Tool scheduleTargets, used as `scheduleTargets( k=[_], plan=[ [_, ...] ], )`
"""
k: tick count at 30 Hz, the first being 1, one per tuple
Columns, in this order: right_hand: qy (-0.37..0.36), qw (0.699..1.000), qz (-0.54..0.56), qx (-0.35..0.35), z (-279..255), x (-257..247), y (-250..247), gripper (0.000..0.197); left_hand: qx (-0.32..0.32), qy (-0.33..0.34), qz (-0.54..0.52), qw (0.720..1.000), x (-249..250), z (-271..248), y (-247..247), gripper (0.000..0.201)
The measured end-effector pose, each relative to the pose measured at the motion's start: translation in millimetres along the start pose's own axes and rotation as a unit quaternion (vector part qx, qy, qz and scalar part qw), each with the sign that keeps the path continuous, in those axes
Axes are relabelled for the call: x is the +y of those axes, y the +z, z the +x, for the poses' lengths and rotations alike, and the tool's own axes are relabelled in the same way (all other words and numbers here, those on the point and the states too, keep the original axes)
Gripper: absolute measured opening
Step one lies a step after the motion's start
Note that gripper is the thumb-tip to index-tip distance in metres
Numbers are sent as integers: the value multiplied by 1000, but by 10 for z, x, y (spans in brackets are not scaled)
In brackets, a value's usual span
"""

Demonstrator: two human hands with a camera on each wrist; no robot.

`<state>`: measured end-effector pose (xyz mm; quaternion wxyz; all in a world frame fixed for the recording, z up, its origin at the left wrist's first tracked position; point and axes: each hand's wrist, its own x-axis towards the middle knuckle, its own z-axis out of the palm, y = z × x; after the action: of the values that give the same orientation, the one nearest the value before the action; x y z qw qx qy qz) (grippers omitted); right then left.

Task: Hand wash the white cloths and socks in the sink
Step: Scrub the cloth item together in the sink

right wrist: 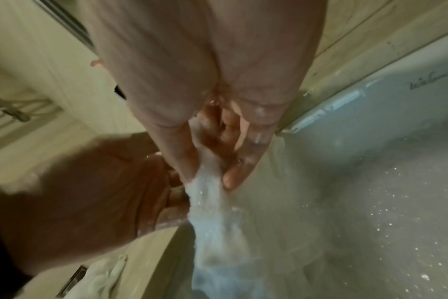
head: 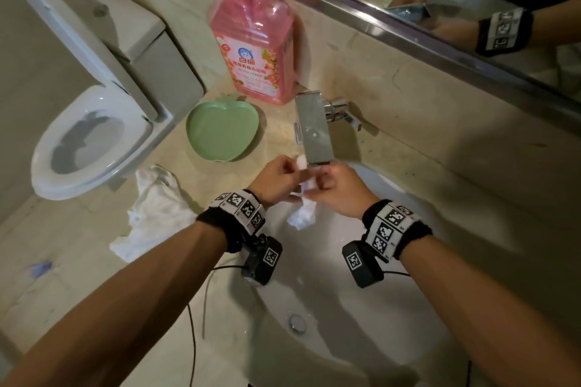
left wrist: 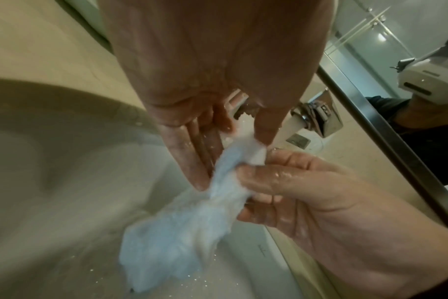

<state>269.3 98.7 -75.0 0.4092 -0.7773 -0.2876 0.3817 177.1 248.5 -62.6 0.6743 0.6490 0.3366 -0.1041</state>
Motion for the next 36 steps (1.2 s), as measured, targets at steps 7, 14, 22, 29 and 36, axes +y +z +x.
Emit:
scheduleTargets(
  k=[7, 14, 22, 29, 36],
  plan=[
    [40, 999, -13, 16, 91, -94, -6, 19, 6, 85, 70, 994, -52, -103, -153, 34],
    [82, 995, -14, 54, 120, -60, 19, 30, 38, 104, 207, 972, -80, -82, -204, 5],
    [48, 997, -40, 42, 8, -36, -222, 3, -17, 86, 244, 966, -15, -65, -60, 29],
    [49, 995, -83, 27, -73, -97, -373, 31, -113, 67, 321, 938, 156, 47, 173, 51],
    [107, 985, -86, 104, -37, 23, -356, 51, -108, 63, 167, 978, 147, -81, 129, 26]
  ],
)
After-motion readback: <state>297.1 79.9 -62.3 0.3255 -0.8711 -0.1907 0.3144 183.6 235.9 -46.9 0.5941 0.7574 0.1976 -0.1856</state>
